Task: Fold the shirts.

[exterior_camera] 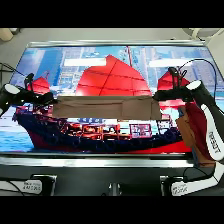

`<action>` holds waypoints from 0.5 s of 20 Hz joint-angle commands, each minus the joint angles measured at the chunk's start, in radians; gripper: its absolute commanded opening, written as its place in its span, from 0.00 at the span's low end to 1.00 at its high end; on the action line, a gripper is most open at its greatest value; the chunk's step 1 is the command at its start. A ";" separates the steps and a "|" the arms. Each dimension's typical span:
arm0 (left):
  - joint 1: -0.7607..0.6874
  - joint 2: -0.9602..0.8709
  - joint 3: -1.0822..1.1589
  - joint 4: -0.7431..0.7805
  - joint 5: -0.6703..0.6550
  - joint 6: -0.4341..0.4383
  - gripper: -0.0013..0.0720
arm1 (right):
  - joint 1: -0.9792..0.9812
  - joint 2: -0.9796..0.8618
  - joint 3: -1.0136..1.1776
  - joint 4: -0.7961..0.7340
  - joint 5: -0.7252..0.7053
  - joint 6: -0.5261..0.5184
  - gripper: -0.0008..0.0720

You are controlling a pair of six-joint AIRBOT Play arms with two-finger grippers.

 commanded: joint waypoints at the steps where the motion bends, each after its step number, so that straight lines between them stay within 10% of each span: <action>1: -0.008 -0.119 0.089 -0.003 0.004 -0.055 0.05 | 0.001 -0.095 0.041 0.032 -0.017 0.004 0.04; 4: -0.013 -0.168 0.089 -0.003 -0.051 -0.119 0.06 | 0.012 -0.113 0.041 0.037 -0.014 0.003 0.05; 5: -0.013 -0.174 0.089 -0.003 -0.078 -0.132 0.25 | 0.013 -0.109 0.045 0.046 -0.001 0.002 0.15; 6: -0.005 -0.172 0.095 0.000 -0.106 -0.131 0.72 | 0.005 -0.101 0.061 0.043 0.041 -0.012 0.47; 7: 0.011 -0.170 0.113 0.007 -0.142 -0.132 0.90 | -0.009 -0.089 0.082 0.037 0.100 -0.048 0.80; 8: 0.033 -0.168 0.145 0.018 -0.187 -0.132 0.90 | -0.033 -0.077 0.108 0.013 0.169 -0.079 0.96; 10: 0.077 -0.148 0.210 0.021 -0.251 -0.132 0.90 | -0.104 -0.059 0.128 -0.053 0.268 -0.072 0.99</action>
